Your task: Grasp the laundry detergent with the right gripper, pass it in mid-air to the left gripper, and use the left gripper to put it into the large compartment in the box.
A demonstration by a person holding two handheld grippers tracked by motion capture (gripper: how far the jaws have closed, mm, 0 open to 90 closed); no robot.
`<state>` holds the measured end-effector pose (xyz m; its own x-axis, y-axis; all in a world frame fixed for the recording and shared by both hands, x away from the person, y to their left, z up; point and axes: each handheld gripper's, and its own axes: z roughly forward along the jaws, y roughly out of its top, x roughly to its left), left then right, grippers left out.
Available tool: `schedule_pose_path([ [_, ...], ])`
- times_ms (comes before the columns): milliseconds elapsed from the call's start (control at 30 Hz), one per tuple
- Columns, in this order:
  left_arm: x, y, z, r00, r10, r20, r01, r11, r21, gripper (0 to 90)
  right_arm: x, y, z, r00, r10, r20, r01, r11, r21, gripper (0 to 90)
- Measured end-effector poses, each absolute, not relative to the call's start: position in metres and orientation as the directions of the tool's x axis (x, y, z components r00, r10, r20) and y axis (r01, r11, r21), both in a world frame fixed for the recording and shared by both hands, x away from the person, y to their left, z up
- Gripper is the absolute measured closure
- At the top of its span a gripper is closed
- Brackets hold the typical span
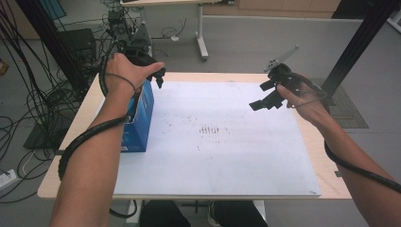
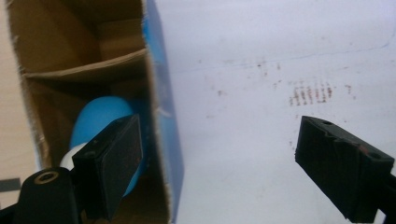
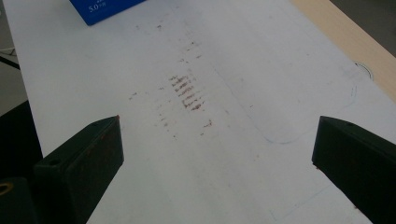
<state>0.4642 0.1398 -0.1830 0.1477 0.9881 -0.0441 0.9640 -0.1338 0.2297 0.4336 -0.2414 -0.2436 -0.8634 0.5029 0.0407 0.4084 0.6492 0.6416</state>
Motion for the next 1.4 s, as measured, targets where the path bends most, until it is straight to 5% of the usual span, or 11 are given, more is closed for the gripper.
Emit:
schedule_pose_path([
  [1400, 0.476, 0.079, -0.188, 0.248, 0.968, -0.019, 0.948, -0.239, 0.208, 14.1, 0.440, -0.255, -0.247, -0.845, 0.534, 0.035, 0.437, 0.651, 0.621, 1.8],
])
